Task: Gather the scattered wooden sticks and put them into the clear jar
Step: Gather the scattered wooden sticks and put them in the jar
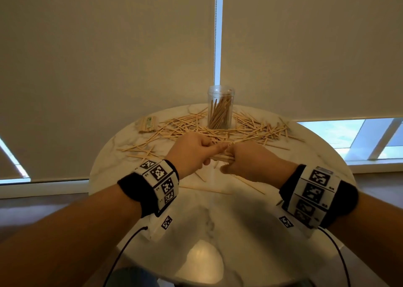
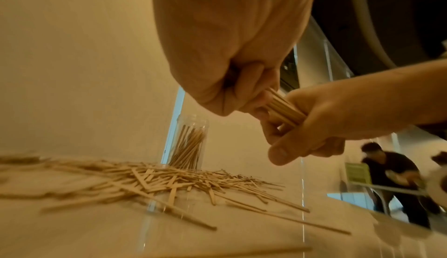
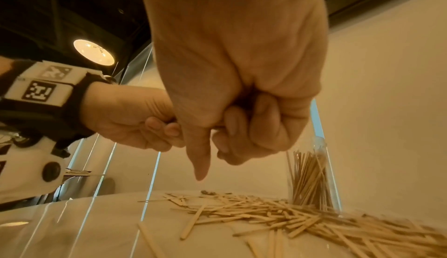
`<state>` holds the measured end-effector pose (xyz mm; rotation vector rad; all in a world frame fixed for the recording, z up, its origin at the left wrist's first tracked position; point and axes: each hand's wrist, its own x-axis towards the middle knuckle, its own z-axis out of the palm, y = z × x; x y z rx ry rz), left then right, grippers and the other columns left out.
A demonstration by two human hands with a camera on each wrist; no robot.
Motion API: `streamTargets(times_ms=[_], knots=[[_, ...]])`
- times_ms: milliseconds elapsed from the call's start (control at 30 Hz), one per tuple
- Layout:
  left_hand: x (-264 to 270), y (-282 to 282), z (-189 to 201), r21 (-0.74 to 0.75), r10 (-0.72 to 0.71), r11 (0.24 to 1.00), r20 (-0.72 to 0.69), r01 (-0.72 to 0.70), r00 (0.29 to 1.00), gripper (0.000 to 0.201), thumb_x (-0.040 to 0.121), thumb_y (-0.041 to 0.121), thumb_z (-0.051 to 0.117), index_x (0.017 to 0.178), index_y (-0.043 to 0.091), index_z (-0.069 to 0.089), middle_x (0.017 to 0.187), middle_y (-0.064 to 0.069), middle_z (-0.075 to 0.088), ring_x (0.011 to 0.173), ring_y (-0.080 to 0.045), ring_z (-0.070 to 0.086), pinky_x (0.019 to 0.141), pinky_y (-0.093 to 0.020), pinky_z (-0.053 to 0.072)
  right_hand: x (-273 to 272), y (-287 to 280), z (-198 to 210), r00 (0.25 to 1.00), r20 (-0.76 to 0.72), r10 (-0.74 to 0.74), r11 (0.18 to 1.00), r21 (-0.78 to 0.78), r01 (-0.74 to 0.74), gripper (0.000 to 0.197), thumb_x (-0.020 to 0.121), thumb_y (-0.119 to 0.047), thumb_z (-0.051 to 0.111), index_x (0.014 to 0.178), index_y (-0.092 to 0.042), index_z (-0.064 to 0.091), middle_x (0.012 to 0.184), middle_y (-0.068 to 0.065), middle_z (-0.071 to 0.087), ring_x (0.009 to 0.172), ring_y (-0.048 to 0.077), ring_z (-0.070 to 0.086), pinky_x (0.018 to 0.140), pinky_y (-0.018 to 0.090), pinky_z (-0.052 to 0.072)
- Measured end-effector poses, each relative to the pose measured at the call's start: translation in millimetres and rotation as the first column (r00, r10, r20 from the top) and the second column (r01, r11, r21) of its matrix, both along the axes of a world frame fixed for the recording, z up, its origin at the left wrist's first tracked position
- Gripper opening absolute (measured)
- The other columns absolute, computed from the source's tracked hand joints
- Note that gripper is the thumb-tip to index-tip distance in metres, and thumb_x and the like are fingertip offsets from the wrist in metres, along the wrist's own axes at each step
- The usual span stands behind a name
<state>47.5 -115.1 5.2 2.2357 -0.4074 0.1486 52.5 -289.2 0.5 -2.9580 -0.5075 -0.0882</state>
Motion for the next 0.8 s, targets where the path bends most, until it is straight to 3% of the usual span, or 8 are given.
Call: streamTargets(times_ms=[100,200,333,500,600,700,767,800], knots=[[9.0,3.5,-0.6,-0.216,0.049,0.974,-0.102,-0.07,0.994,0.042,0.09,0.044,0.069,0.061,0.014,0.068,0.045,0.004,0.056,0.037,-0.006,0.044,0.041,-0.018,0.036,-0.2,-9.2,6.1,0.987,0.137,0.083,0.991,0.094,-0.097,0.041,0.08,-0.06,0.069,0.098,-0.025,0.058,0.086,-0.006,0.063,0.076,0.014,0.055,0.062,0.029,0.04],[19.2,3.7,0.2,-0.46,0.032,0.872,-0.281,-0.164,0.959,0.03,0.091,0.032,0.071,0.073,0.007,0.069,0.05,-0.001,0.057,0.037,-0.006,0.043,0.037,-0.017,0.033,3.0,-11.7,7.2,0.939,0.326,0.115,0.976,0.14,-0.168,0.055,0.083,-0.079,0.042,0.089,-0.025,0.055,0.074,-0.009,0.056,0.066,0.01,0.052,0.056,0.028,0.042],[28.6,-10.5,-1.7,-0.588,-0.082,0.781,-0.43,-0.21,0.899,0.024,0.093,0.028,0.067,0.088,0.005,0.071,0.059,-0.003,0.059,0.043,-0.006,0.045,0.036,-0.014,0.037,13.3,-8.1,6.6,0.854,0.518,0.051,0.997,0.025,-0.075,0.065,0.099,-0.064,0.017,0.076,-0.022,0.061,0.054,-0.006,0.05,0.048,0.012,0.047,0.049,0.032,0.046],[51.0,-15.6,0.3,-0.601,-0.137,0.77,-0.486,-0.216,0.863,0.037,0.096,0.039,0.06,0.106,0.004,0.067,0.073,-0.007,0.067,0.05,-0.008,0.052,0.042,-0.016,0.043,36.2,-12.2,27.8,0.87,0.492,0.004,0.999,-0.044,0.021,0.069,0.1,-0.061,0.022,0.069,-0.02,0.067,0.049,-0.005,0.048,0.043,0.009,0.044,0.045,0.024,0.034],[83.7,-11.3,9.9,-0.587,-0.092,0.764,-0.51,-0.268,0.855,0.048,0.1,0.05,0.047,0.109,0.007,0.066,0.086,-0.009,0.074,0.057,-0.013,0.06,0.046,-0.02,0.046,66.6,-27.0,54.0,0.888,0.456,-0.067,0.998,0.034,0.058,0.064,0.1,-0.06,0.03,0.077,-0.019,0.072,0.051,-0.002,0.047,0.045,0.012,0.041,0.046,0.025,0.032],[126.7,-5.0,20.5,-0.584,0.037,0.733,-0.477,-0.348,0.878,0.03,0.104,0.033,0.046,0.097,0.007,0.06,0.081,-0.008,0.068,0.057,-0.013,0.058,0.044,-0.018,0.044,112.7,-49.4,91.0,0.86,0.468,-0.204,0.978,0.146,0.152,0.056,0.099,-0.057,0.039,0.083,-0.017,0.075,0.055,0.002,0.052,0.049,0.016,0.044,0.048,0.025,0.026],[158.2,-4.6,24.8,-0.513,0.114,0.799,-0.385,-0.315,0.916,0.013,0.1,0.02,0.057,0.1,0.008,0.058,0.085,-0.008,0.065,0.065,-0.015,0.059,0.05,-0.021,0.047,151.2,-60.3,113.1,0.838,0.482,-0.255,0.966,0.152,0.207,0.055,0.098,-0.055,0.044,0.082,-0.01,0.073,0.06,0.006,0.054,0.055,0.022,0.049,0.051,0.027,0.028],[174.0,-6.0,26.0,-0.451,0.147,0.841,-0.338,-0.298,0.93,0.018,0.095,0.019,0.064,0.107,0.008,0.057,0.092,-0.008,0.065,0.074,-0.016,0.062,0.057,-0.023,0.052,171.0,-63.0,121.4,0.833,0.485,-0.265,0.964,0.134,0.229,0.055,0.097,-0.054,0.046,0.083,-0.007,0.071,0.064,0.009,0.055,0.061,0.026,0.052,0.055,0.028,0.032]])
